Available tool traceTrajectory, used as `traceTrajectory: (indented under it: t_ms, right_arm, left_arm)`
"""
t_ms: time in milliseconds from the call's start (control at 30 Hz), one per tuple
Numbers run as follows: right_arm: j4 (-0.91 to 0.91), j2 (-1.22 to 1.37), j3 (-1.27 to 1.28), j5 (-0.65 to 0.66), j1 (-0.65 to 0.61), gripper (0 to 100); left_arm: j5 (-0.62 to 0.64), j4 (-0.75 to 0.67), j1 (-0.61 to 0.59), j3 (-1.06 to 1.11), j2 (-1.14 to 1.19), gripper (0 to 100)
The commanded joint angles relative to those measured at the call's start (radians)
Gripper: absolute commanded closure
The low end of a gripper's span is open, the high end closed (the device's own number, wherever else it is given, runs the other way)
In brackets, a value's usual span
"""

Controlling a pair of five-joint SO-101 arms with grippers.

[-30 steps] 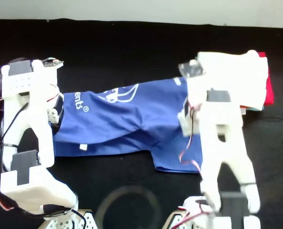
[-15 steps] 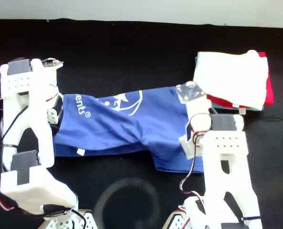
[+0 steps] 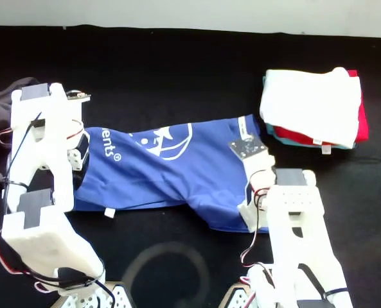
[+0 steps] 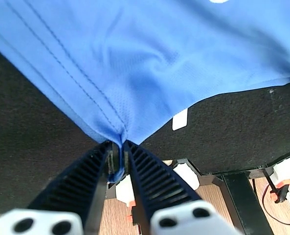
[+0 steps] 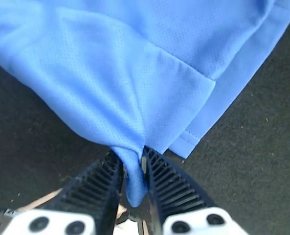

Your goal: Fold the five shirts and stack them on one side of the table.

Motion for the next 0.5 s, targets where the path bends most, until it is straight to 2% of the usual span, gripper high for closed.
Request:
traceTrajectory:
  t_ms: [0, 67, 233, 367, 467]
  right_arm:
    - [-0.027, -0.027, 0.001, 0.012, 0.027, 98.8]
    - [-0.004, -0.028, -0.004, 0.012, 0.028, 95.9]
    - [0.124, -0.03, -0.116, 0.014, 0.025, 77.9]
    - [0.231, -0.03, -0.305, 0.008, 0.028, 79.0]
    - [0.234, -0.022, -0.433, 0.005, 0.03, 79.2]
  left_arm:
    - [-0.012, -0.008, -0.007, -0.008, -0.012, 99]
    - [-0.012, -0.005, -0.007, -0.016, -0.018, 98]
    - [-0.012, 0.025, -0.022, -0.091, -0.019, 84]
    - [-0.011, 0.051, -0.084, -0.246, -0.028, 83]
    - [-0.011, 0.052, -0.13, -0.346, -0.05, 83]
